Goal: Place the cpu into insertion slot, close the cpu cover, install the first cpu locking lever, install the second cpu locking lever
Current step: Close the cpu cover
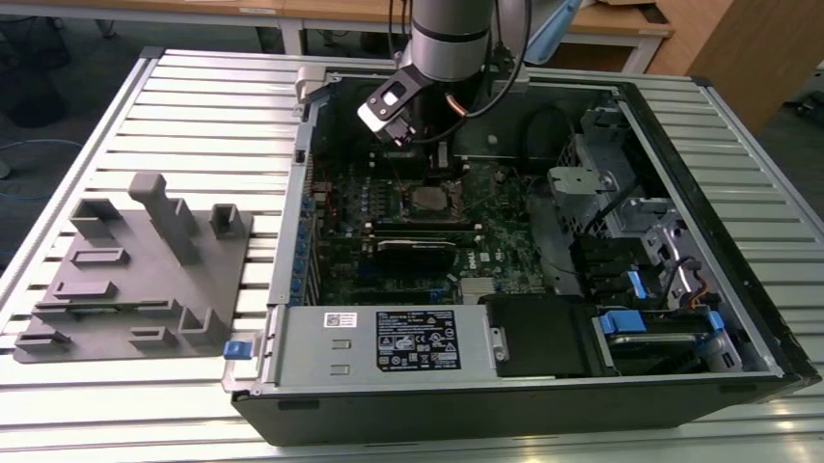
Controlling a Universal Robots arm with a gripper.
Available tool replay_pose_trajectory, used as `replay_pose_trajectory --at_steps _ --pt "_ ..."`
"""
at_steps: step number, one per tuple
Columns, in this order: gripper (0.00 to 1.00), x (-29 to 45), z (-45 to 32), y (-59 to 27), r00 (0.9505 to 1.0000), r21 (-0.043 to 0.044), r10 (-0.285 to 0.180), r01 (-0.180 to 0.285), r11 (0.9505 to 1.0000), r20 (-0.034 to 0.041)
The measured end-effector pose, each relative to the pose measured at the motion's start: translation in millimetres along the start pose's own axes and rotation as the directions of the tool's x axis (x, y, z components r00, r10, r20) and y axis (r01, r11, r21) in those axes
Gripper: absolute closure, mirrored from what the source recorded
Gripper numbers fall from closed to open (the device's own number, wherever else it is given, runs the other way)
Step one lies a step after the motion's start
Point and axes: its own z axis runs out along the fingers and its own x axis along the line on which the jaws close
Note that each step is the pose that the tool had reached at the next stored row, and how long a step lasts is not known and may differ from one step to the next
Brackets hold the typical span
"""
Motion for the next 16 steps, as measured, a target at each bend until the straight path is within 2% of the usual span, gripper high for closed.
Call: replay_pose_trajectory --at_steps 16 --pt "0.90 0.0 -3.3 0.2 1.0000 -0.0001 0.000 0.000 1.0000 -0.0003"
